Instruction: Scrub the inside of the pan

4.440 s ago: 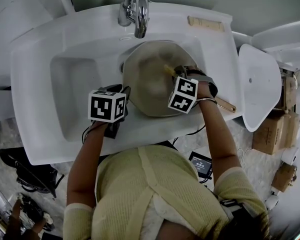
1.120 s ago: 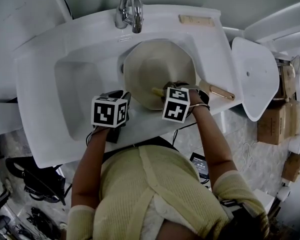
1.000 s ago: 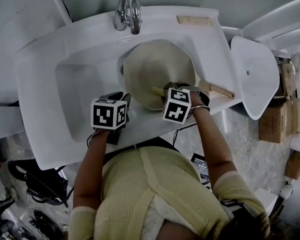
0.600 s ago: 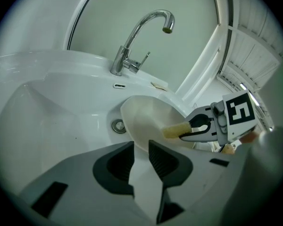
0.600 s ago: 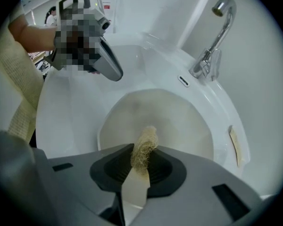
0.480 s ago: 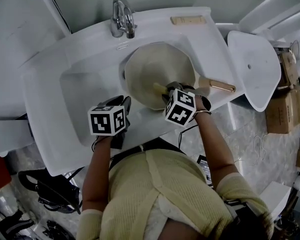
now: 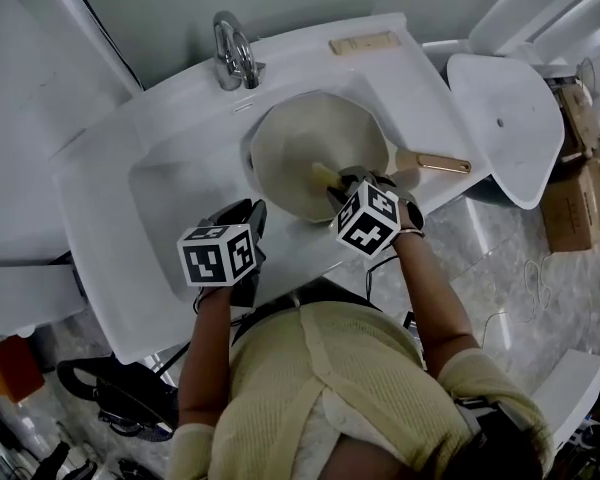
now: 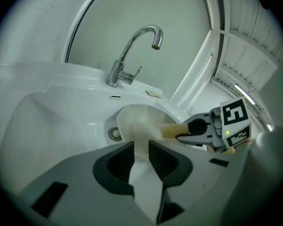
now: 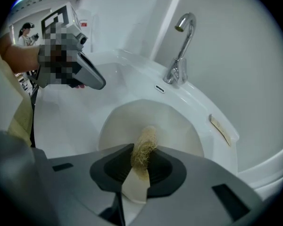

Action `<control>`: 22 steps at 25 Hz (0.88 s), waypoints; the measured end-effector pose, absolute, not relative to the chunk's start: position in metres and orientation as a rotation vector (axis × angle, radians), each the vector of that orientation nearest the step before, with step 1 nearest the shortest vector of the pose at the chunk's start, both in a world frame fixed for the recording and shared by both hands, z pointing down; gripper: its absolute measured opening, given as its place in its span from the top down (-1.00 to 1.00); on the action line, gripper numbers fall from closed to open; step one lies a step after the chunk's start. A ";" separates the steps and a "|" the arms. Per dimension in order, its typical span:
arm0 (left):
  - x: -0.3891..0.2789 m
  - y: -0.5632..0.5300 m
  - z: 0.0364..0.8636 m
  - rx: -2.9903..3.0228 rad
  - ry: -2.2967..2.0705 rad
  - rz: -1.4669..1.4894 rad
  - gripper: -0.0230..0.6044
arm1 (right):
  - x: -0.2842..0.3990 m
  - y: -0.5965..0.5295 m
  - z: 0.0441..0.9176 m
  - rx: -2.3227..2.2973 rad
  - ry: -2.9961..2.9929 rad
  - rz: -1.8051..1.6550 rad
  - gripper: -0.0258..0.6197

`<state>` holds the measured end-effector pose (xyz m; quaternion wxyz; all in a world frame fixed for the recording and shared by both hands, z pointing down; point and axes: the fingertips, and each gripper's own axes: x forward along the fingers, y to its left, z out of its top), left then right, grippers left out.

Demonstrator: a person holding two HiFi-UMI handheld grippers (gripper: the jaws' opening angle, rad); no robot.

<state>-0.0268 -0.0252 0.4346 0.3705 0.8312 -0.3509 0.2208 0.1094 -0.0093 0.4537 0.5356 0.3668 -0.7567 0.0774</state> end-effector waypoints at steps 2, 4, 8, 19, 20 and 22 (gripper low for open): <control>-0.028 -0.027 0.429 2.148 -0.907 0.556 0.47 | 0.110 -0.010 0.448 0.920 -1.815 0.188 0.66; -0.028 -0.028 0.423 2.161 -0.904 0.543 0.47 | 0.111 -0.011 0.443 0.963 -1.825 0.189 0.66; -0.028 -0.028 0.411 2.184 -0.905 0.502 0.50 | 0.111 -0.011 0.434 1.030 -1.845 0.195 0.66; -0.040 -0.029 0.390 2.216 -0.954 0.399 0.65 | 0.103 -0.010 0.406 1.213 -1.990 0.333 0.66; -0.041 -0.029 0.389 2.219 -0.959 0.396 0.66 | 0.102 -0.010 0.403 1.232 -2.008 0.351 0.66; -0.042 -0.029 0.387 2.224 -0.965 0.394 0.67 | 0.100 -0.010 0.399 1.265 -2.045 0.391 0.66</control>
